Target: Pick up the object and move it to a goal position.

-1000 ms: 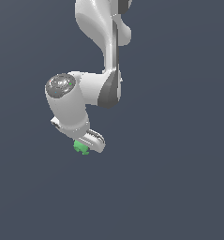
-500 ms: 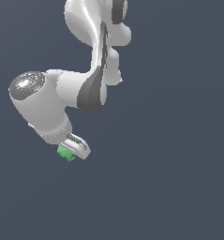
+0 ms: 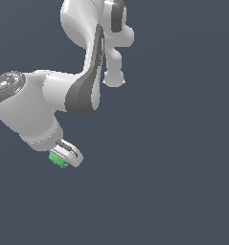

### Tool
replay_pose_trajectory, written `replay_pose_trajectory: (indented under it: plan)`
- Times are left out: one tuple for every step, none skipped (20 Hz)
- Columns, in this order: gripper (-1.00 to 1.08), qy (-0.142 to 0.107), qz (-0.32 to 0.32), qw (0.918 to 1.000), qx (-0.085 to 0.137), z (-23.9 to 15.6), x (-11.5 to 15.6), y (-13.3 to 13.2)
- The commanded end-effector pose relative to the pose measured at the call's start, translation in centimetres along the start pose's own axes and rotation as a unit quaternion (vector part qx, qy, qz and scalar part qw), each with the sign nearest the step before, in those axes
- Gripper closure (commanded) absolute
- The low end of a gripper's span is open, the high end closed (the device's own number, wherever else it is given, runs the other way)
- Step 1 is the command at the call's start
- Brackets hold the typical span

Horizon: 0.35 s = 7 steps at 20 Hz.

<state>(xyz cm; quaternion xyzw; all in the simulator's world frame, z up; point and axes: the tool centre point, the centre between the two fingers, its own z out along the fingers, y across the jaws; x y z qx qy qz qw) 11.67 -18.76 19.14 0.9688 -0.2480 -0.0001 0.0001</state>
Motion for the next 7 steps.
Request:
replay_pose_trajectory:
  plan:
    - [1.08,0.0,0.0,1.0,0.0,-0.18,0.36,0.11]
    - [1.08,0.0,0.0,1.0,0.0,-0.22,0.45,0.14]
    - [1.08,0.0,0.0,1.0,0.0,-0.25,0.52,0.16]
    - [1.08,0.0,0.0,1.0,0.0,-0.27,0.58,0.18]
    - [1.08,0.0,0.0,1.0,0.0,-0.29,0.62,0.19]
    - [1.08,0.0,0.0,1.0,0.0,-0.3,0.64,0.19]
    - [1.08,0.0,0.0,1.0,0.0,-0.3,0.65,0.19]
